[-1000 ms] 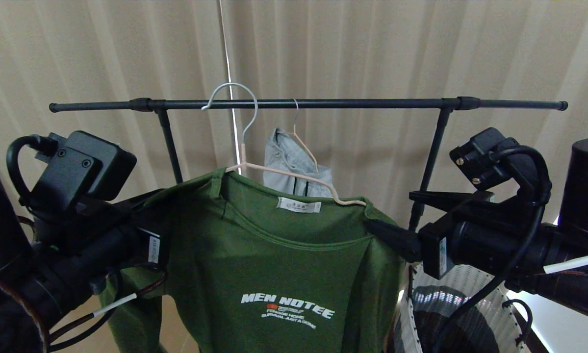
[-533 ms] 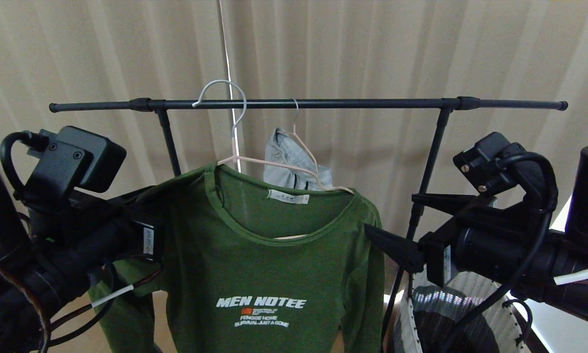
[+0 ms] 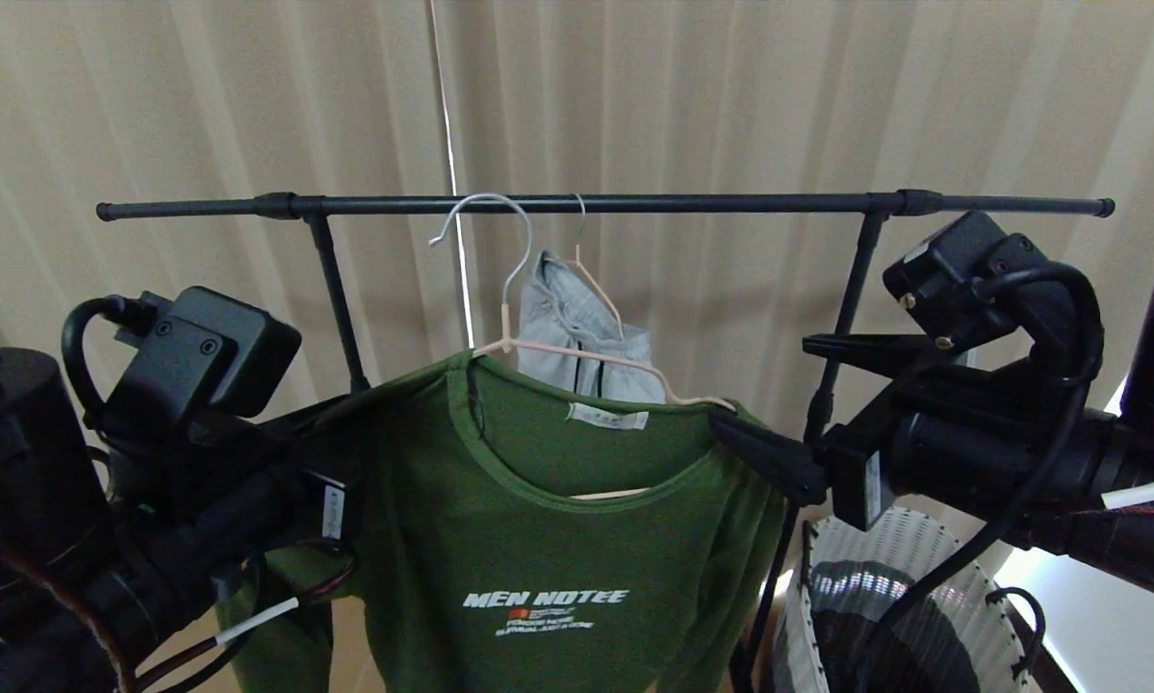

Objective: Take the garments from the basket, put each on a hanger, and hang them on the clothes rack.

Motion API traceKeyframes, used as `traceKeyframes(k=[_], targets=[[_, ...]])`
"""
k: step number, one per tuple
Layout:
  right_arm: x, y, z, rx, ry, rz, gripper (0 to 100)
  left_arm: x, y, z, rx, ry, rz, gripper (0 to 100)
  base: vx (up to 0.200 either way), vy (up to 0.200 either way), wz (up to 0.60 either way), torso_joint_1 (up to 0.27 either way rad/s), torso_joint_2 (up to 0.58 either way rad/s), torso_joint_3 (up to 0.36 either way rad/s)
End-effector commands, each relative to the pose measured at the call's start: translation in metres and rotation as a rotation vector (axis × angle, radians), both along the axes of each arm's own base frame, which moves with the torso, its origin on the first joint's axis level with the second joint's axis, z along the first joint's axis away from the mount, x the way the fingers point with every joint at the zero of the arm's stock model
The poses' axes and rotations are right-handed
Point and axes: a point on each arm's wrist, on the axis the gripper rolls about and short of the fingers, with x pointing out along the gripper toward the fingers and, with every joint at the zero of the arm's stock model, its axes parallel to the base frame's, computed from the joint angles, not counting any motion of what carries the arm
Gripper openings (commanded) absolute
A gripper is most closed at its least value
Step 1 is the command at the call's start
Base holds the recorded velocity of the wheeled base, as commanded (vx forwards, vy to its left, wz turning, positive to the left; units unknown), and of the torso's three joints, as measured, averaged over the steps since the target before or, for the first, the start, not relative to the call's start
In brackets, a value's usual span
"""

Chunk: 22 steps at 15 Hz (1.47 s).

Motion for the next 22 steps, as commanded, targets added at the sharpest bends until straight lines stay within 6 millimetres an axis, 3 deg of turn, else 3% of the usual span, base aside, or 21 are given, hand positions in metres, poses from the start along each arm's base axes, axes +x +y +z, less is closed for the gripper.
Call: traceKeyframes(k=[1,2,3,8,13,22], targets=[[0.006,0.006,0.002,-0.056,-0.038,0.017,100,0.008,-0.016,-0.006,-0.007,-0.016,-0.032,0,0.000,0.000,0.00,0.000,0.00,0.000],[0.006,0.006,0.002,-0.056,-0.038,0.017,100,0.008,-0.016,-0.006,-0.007,-0.016,-0.032,0,0.000,0.000,0.00,0.000,0.00,0.000],[0.009,0.019,0.005,-0.060,-0.048,0.039,100,0.015,-0.027,-0.011,-0.017,-0.037,-0.045,0,0.000,0.000,0.00,0.000,0.00,0.000],[0.022,0.033,0.006,-0.101,-0.074,0.046,100,0.008,-0.031,-0.008,-0.029,-0.054,-0.080,0,0.000,0.000,0.00,0.000,0.00,0.000],[0.032,0.037,-0.001,-0.149,-0.077,0.015,100,0.004,-0.029,-0.002,-0.038,-0.074,-0.087,0,0.000,0.000,0.00,0.000,0.00,0.000],[0.034,0.038,-0.003,-0.152,-0.070,0.020,100,-0.005,-0.024,-0.001,-0.047,-0.084,-0.106,0,0.000,0.000,0.00,0.000,0.00,0.000]])
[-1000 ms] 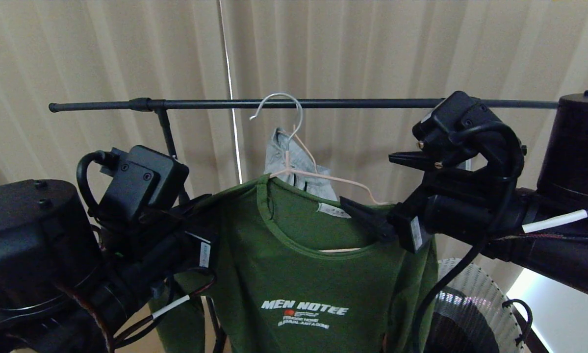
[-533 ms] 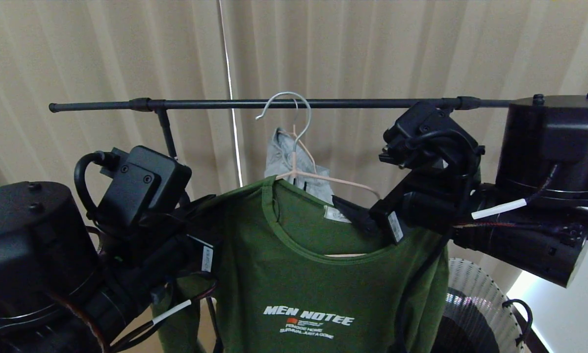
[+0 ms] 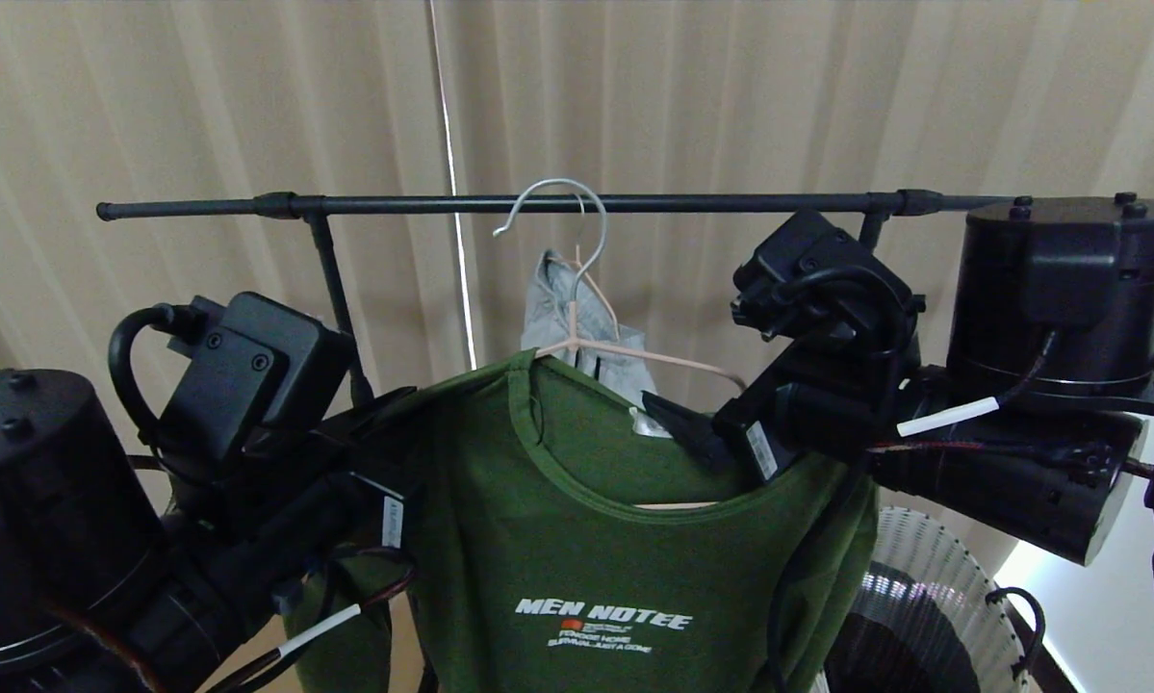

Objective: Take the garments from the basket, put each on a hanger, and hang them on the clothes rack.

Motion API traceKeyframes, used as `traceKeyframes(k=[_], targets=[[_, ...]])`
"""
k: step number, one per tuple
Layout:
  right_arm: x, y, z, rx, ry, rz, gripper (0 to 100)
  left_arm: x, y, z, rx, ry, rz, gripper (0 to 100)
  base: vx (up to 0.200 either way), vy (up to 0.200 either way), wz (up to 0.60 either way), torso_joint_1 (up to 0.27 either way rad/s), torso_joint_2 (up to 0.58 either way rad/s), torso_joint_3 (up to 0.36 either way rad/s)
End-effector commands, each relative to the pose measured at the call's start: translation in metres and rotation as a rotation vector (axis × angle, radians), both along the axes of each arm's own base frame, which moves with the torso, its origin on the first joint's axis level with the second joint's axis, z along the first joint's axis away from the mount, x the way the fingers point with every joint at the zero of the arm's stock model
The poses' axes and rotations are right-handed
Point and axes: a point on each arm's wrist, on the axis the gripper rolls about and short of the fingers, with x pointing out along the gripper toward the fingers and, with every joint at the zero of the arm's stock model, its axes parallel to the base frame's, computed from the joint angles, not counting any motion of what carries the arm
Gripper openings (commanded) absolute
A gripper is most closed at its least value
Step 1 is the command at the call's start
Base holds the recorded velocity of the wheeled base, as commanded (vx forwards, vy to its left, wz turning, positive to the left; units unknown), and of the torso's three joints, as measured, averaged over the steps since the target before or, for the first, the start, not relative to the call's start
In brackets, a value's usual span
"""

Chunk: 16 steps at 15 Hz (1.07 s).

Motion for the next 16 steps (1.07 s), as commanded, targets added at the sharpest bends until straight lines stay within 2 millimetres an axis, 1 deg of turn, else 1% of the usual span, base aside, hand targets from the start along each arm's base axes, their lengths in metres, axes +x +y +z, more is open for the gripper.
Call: traceKeyframes(k=[1,5,9,13,14,16], targets=[[-0.0001,0.0002,-0.0008,0.000,0.003,0.003,0,-0.0023,0.0020,0.0023,-0.008,-0.008,-0.001,0,0.000,0.000,0.00,0.000,0.00,0.000],[-0.0007,-0.0005,-0.0006,0.001,0.001,0.001,0,-0.0023,0.0020,0.0023,-0.008,-0.008,-0.001,0,0.000,0.000,0.00,0.000,0.00,0.000],[-0.0025,-0.0023,0.0003,0.004,0.000,-0.001,0,-0.0038,0.0035,-0.0027,0.006,0.004,-0.003,0,0.000,0.000,0.00,0.000,0.00,0.000],[-0.0032,-0.0030,0.0003,0.005,0.000,-0.001,0,-0.0054,0.0051,-0.0009,-0.008,0.001,-0.003,0,0.000,0.000,0.00,0.000,0.00,0.000],[-0.0042,-0.0040,0.0001,0.005,0.000,-0.001,0,-0.0056,0.0054,-0.0006,-0.013,0.001,-0.003,100,0.000,0.000,0.00,0.000,0.00,0.000],[-0.0083,-0.0094,0.0027,0.018,-0.013,-0.007,0,-0.0081,0.0078,0.0002,-0.016,-0.004,-0.005,100,0.000,0.000,0.00,0.000,0.00,0.000]])
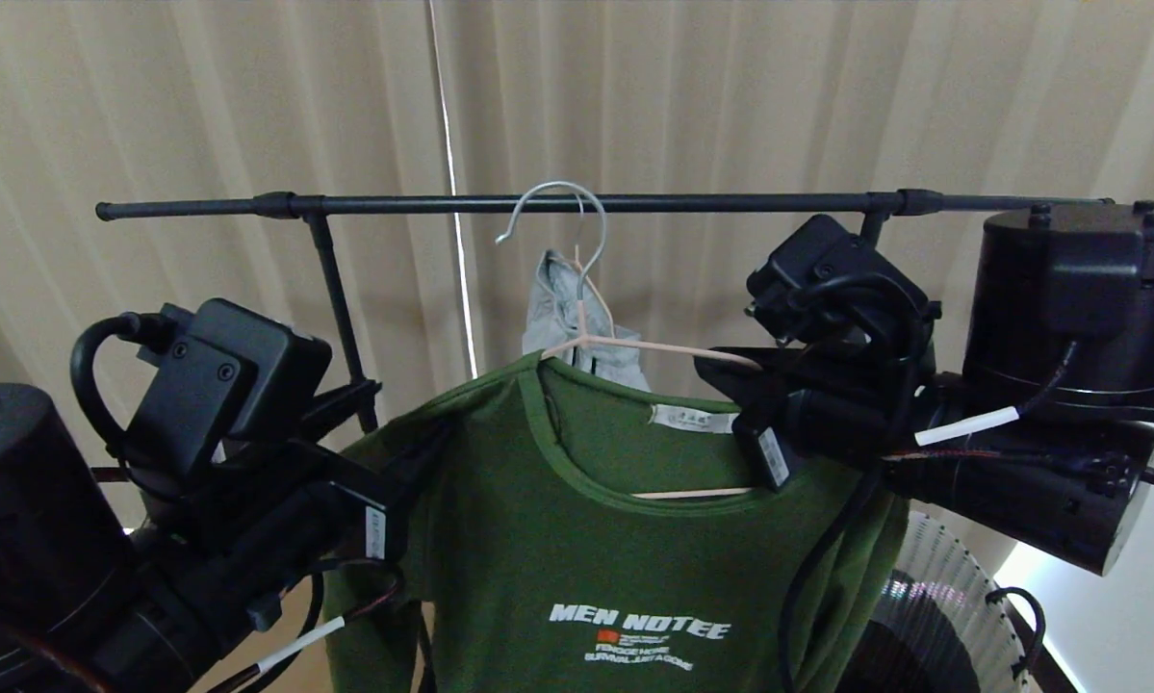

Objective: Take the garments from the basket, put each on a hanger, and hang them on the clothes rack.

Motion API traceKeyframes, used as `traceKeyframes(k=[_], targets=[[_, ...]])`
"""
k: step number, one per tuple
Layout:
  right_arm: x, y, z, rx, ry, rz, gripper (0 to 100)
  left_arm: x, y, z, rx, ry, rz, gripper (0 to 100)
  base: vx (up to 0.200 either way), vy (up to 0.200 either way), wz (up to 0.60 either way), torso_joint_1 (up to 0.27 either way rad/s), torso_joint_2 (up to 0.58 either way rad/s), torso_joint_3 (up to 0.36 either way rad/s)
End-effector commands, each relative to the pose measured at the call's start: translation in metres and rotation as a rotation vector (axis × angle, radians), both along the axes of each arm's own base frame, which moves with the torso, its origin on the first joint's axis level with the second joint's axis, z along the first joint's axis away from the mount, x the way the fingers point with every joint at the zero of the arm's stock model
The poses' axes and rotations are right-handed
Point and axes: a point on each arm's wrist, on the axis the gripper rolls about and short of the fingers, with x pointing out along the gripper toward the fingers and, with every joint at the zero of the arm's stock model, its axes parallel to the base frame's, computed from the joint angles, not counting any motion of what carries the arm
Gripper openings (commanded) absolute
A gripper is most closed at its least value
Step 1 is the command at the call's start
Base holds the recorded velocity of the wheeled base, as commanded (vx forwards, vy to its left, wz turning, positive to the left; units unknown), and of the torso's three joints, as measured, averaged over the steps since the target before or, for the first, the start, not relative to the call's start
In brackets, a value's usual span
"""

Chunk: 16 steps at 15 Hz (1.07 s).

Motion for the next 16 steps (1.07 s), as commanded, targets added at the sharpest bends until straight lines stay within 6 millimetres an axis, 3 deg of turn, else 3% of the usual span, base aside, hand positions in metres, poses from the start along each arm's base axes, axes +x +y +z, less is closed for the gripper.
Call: traceKeyframes(k=[1,5,7,11,16], targets=[[-0.004,-0.006,0.003,0.012,-0.012,-0.005,0,-0.003,0.003,0.001,-0.004,-0.006,-0.003,100,0.000,0.000,0.00,0.000,0.00,0.000],[-0.004,-0.040,0.002,0.018,-0.023,-0.109,0,-0.022,0.021,-0.004,-0.011,-0.010,-0.048,100,0.000,0.000,0.00,0.000,0.00,0.000],[-0.008,-0.055,-0.003,0.011,-0.015,-0.142,0,-0.034,0.034,-0.021,0.020,0.024,-0.083,100,0.000,0.000,0.00,0.000,0.00,0.000],[-0.018,-0.066,0.008,0.041,-0.049,-0.152,0,-0.023,0.050,-0.029,0.035,0.053,0.012,100,0.000,0.000,0.00,0.000,0.00,0.000],[-0.028,-0.073,0.017,0.077,-0.081,-0.142,0,-0.018,0.050,-0.030,0.029,0.074,-0.110,100,0.000,0.000,0.00,0.000,0.00,0.000]])
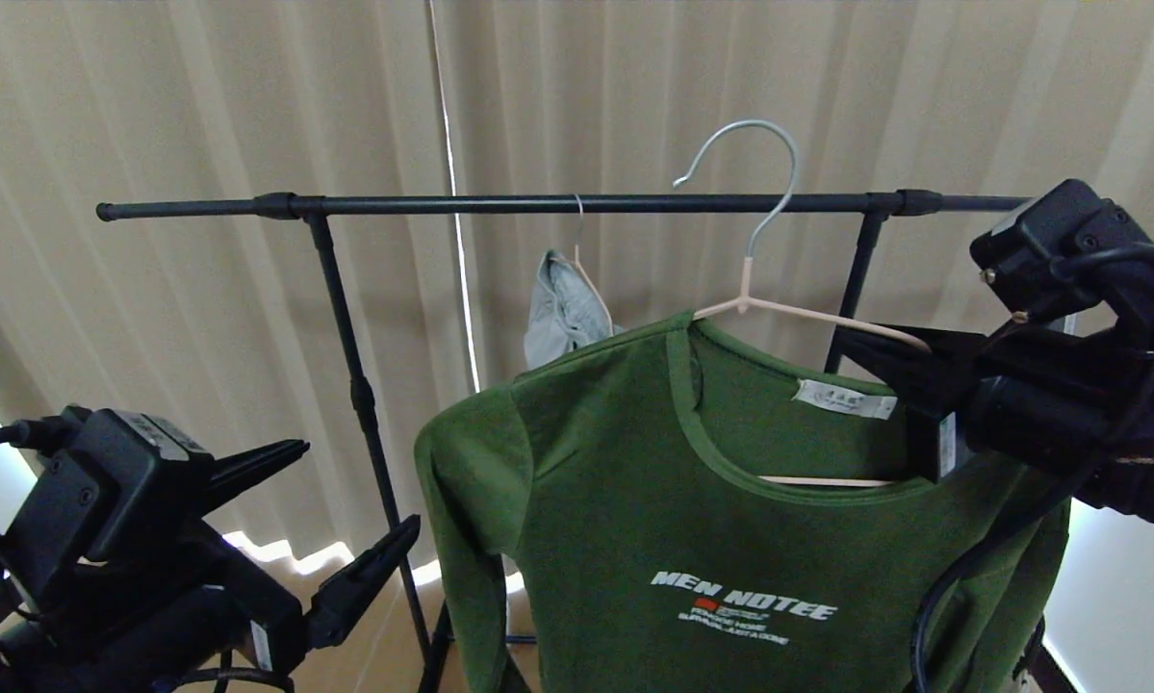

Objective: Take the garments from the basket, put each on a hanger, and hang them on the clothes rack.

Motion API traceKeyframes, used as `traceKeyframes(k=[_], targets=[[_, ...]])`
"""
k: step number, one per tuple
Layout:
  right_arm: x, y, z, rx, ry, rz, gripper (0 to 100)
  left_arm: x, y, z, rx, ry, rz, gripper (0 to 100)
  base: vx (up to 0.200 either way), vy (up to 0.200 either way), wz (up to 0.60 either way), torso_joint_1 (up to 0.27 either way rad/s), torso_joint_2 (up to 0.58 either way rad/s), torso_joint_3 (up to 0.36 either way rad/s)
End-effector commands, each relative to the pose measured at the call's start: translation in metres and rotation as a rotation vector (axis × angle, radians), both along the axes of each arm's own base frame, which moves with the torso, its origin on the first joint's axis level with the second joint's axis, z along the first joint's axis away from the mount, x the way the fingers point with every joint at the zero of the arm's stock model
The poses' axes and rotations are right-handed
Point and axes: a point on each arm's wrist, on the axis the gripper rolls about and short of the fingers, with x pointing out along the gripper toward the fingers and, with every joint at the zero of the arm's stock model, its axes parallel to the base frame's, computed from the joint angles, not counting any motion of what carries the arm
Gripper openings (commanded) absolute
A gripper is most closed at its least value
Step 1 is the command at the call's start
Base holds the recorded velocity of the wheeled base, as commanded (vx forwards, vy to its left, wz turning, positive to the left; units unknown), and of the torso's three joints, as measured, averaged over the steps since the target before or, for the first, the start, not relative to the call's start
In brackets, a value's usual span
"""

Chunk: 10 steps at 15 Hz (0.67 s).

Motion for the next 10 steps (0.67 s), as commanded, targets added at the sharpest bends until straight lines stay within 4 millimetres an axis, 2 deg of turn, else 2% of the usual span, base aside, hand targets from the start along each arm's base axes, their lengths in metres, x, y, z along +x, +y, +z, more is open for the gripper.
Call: traceKeyframes(k=[1,6,7,10], targets=[[-0.006,-0.004,0.009,0.023,-0.030,0.005,0,0.010,-0.001,-0.002,0.014,0.018,0.027,100,0.000,0.000,0.00,0.000,0.00,0.000],[-0.010,-0.006,0.011,0.032,-0.041,0.009,0,0.028,-0.013,-0.007,0.041,0.057,0.030,100,0.000,0.000,0.00,0.000,0.00,0.000],[-0.010,-0.006,0.011,0.033,-0.042,0.011,0,0.029,-0.013,-0.008,0.042,0.060,0.030,0,0.000,0.000,0.00,0.000,0.00,0.000],[-0.011,-0.007,0.011,0.033,-0.042,0.009,0,0.029,-0.013,-0.010,0.048,0.067,0.036,0,0.000,0.000,0.00,0.000,0.00,0.000]])
